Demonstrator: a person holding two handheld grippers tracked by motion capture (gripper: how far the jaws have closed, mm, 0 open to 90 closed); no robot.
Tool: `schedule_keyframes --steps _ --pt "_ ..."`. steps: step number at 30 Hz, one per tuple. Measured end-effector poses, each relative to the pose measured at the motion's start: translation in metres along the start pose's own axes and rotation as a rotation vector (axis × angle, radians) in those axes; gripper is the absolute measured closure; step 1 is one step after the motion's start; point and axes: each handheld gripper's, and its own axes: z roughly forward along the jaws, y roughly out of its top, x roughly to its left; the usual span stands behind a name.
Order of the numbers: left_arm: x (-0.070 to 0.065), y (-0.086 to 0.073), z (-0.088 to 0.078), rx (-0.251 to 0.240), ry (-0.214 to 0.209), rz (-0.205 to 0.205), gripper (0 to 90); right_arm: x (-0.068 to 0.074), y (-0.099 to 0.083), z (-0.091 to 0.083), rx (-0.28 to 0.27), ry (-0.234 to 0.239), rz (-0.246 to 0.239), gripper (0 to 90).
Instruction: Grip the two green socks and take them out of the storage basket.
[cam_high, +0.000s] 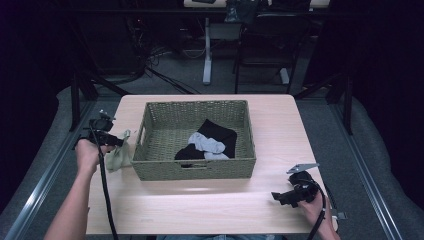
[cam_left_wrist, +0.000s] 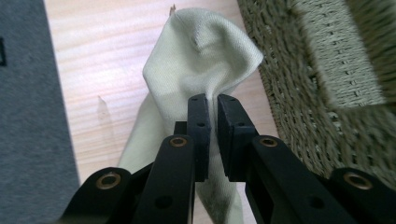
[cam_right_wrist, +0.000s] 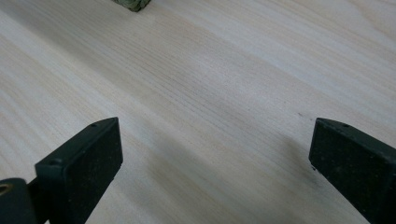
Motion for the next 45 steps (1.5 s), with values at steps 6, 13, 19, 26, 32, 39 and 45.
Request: schedule_keyframes --steps 6,13,19,26,32,39,45 --pt "0.006 -0.005 0.020 0.005 -0.031 -0.050 83.1 -0.001 0.000 -0.001 0.000 0.005 0.000 2.0" --pt "0.011 -0.009 0.028 0.001 -0.081 -0.107 61.0 -0.001 0.000 -0.002 -0.005 0.007 -0.003 2.0" --pt "0.013 -0.015 0.010 -0.058 -0.062 -0.111 33.1 -0.001 0.000 -0.002 -0.006 0.004 0.000 2.0" --pt "0.014 -0.027 -0.023 -0.133 0.003 -0.085 20.4 -0.001 0.000 -0.002 -0.004 0.002 0.001 2.0" --pt "0.010 -0.042 -0.045 -0.187 0.023 -0.067 16.5 0.000 -0.001 -0.004 -0.008 -0.002 0.003 2.0" --pt "-0.002 -0.062 -0.055 -0.218 0.059 -0.034 14.9 0.000 -0.001 -0.004 -0.009 0.001 0.003 1.9" --pt "-0.012 -0.085 -0.055 -0.225 0.066 -0.028 11.2 0.000 -0.001 -0.004 -0.011 0.003 0.001 2.0"
